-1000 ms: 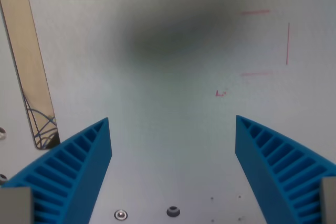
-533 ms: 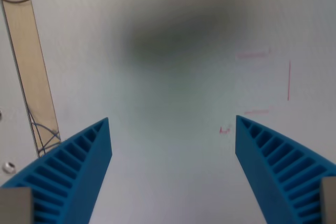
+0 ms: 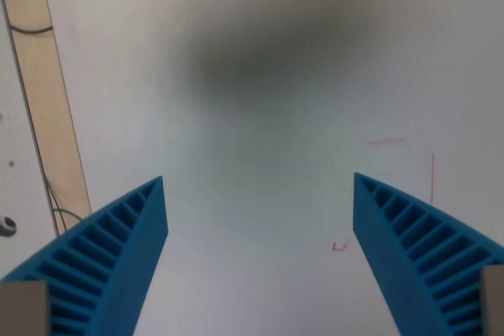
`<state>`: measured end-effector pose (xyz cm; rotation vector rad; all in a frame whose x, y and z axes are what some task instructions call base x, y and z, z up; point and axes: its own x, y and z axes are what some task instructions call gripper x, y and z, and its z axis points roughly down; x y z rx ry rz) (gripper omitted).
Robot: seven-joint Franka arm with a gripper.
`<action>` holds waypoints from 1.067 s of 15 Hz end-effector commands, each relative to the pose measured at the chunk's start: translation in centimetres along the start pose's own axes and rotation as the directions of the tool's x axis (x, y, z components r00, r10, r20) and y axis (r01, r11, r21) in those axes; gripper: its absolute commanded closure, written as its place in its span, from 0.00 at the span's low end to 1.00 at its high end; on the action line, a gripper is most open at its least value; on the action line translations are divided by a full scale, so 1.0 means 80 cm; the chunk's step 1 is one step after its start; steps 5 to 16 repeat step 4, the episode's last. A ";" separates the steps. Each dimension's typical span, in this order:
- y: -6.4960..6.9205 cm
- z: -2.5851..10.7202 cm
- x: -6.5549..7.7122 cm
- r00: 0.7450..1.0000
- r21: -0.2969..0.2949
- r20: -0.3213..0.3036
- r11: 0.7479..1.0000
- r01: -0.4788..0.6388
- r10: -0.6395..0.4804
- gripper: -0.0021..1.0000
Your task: Move in gripper positive x
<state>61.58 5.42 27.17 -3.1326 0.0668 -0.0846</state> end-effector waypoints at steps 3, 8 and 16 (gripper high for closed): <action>0.002 -0.002 0.037 0.998 -0.011 0.060 1.000 0.013 -0.012 0.00; 0.002 -0.001 0.044 0.998 -0.011 0.060 1.000 0.013 -0.012 0.00; 0.002 -0.001 0.044 0.998 -0.011 0.060 1.000 0.013 -0.012 0.00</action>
